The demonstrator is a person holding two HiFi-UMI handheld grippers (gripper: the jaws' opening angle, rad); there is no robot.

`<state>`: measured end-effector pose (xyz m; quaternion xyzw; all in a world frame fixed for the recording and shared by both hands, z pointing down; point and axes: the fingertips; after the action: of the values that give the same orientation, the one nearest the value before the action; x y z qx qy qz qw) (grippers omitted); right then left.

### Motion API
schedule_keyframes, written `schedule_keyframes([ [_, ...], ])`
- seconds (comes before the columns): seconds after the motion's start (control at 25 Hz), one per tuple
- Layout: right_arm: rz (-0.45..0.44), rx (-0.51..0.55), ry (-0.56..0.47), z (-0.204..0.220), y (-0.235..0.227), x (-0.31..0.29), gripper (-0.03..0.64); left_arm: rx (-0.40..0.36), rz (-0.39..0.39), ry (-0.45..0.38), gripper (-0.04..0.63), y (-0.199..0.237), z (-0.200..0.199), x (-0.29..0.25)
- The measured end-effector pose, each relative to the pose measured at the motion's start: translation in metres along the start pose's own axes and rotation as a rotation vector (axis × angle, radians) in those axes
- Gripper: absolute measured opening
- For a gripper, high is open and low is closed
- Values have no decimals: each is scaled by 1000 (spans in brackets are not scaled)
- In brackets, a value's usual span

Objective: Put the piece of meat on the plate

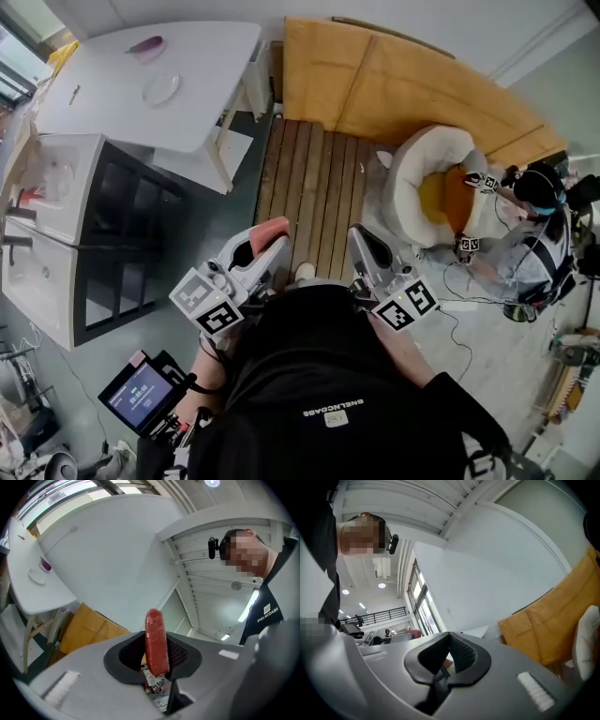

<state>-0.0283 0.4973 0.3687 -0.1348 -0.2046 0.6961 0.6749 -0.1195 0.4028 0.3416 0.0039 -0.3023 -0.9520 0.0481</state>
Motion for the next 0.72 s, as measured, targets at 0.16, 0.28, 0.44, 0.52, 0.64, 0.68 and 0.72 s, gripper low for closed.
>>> schedule_keyframes([
  [0.16,4,29,6,2,-1,5,5,4,1,10,109,-1,6,-4],
  [0.28,7,24,9,8,-14,8,5,8,-6,16,109,6,14,-14],
  [0.44,26,3,17,7,-43,8,5,22,-21,33,109,15,19,-36],
  [0.52,39,-1,19,9,-50,7,5,28,-24,34,109,21,18,-41],
  [0.64,59,0,21,10,-59,1,5,34,-21,31,109,33,11,-48],
  [0.68,64,2,19,8,-63,-3,5,34,-18,30,109,37,8,-51],
  [0.72,69,3,15,5,-67,-8,5,32,-14,30,109,41,5,-55],
])
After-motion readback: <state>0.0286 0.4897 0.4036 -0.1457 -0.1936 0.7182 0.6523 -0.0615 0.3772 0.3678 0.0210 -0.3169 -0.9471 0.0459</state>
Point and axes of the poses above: the fingertips, and each gripper's own axes: x backward along the fingers, y to its left, z out of its underside, and after that the axes turned 5 degrees about -z, right-handed
